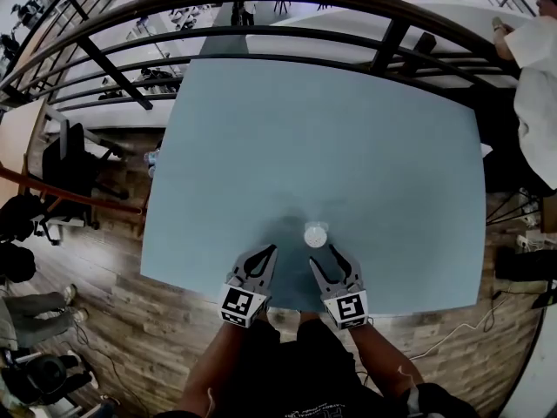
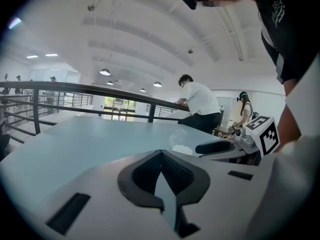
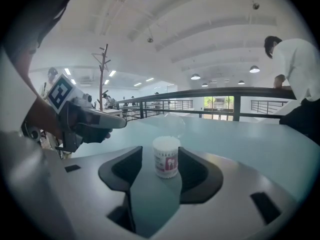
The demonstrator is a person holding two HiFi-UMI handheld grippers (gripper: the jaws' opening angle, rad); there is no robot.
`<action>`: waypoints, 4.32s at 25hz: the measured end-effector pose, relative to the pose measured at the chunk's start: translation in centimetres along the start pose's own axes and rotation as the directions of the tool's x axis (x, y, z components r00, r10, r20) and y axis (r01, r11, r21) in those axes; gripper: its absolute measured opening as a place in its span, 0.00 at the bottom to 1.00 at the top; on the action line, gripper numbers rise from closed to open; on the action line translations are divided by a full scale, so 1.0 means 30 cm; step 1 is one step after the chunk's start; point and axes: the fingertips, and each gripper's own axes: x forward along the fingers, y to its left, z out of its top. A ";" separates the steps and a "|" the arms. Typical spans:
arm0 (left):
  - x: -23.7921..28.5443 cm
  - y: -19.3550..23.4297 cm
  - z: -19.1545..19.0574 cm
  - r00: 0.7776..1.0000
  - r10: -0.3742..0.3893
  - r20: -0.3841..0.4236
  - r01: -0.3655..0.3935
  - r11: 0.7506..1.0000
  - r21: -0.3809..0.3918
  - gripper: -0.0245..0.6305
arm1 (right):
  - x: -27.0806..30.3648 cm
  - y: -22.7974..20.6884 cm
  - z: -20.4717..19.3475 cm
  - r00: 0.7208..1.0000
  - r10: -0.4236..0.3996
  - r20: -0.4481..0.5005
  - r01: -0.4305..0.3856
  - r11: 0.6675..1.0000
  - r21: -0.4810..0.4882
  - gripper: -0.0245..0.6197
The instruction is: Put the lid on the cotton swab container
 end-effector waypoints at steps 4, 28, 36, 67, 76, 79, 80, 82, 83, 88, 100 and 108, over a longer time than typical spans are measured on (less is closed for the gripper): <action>-0.002 -0.001 0.002 1.000 -0.023 -0.014 0.023 1.000 0.002 0.06 | 0.034 0.004 -0.022 0.999 -0.015 -0.033 0.016 1.000 0.015 0.43; 0.013 0.043 0.067 0.999 -0.051 -0.001 0.051 0.998 -0.021 0.06 | 0.136 -0.001 -0.056 0.996 -0.034 -0.087 0.043 0.994 0.103 0.41; 0.106 0.009 0.125 0.996 -0.092 0.003 0.092 0.996 0.010 0.06 | 0.139 -0.006 -0.056 0.998 -0.022 -0.067 0.027 0.997 0.078 0.40; 0.232 -0.185 0.123 0.962 -0.237 -0.134 0.238 0.971 -0.006 0.05 | 0.137 -0.024 -0.064 0.997 -0.019 -0.069 0.022 0.999 0.036 0.40; 0.225 -0.224 0.053 0.951 -0.265 -0.159 0.263 0.964 -0.033 0.05 | 0.130 -0.022 -0.071 0.995 -0.025 -0.093 0.031 0.998 0.060 0.40; 0.234 -0.228 0.029 0.948 -0.262 -0.182 0.262 0.965 -0.027 0.05 | 0.127 -0.032 -0.083 0.992 -0.021 -0.121 0.021 1.000 -0.002 0.40; 0.235 -0.229 0.024 0.947 -0.262 -0.187 0.262 0.965 -0.022 0.05 | 0.129 -0.030 -0.081 0.993 -0.018 -0.117 0.017 1.000 -0.005 0.40; 0.239 -0.238 0.017 0.946 -0.265 -0.186 0.267 0.964 -0.012 0.05 | 0.130 -0.027 -0.069 0.996 -0.015 -0.092 0.018 0.999 0.028 0.40; 0.241 -0.244 0.015 0.946 -0.268 -0.181 0.270 0.963 -0.016 0.05 | 0.129 -0.026 -0.061 0.997 -0.018 -0.075 0.023 0.998 0.064 0.40; 0.249 -0.248 0.005 0.944 -0.279 -0.175 0.274 0.960 -0.053 0.05 | 0.127 -0.029 -0.071 0.997 -0.016 -0.074 0.021 0.998 0.060 0.40; 0.241 -0.262 -0.016 0.940 -0.266 -0.214 0.290 0.953 0.088 0.05 | 0.128 -0.012 -0.063 0.997 0.001 -0.074 0.003 0.998 0.055 0.40; 0.250 -0.255 -0.022 0.942 -0.269 -0.200 0.291 0.953 0.088 0.05 | 0.136 -0.021 -0.075 0.996 -0.005 -0.090 0.009 0.999 0.043 0.40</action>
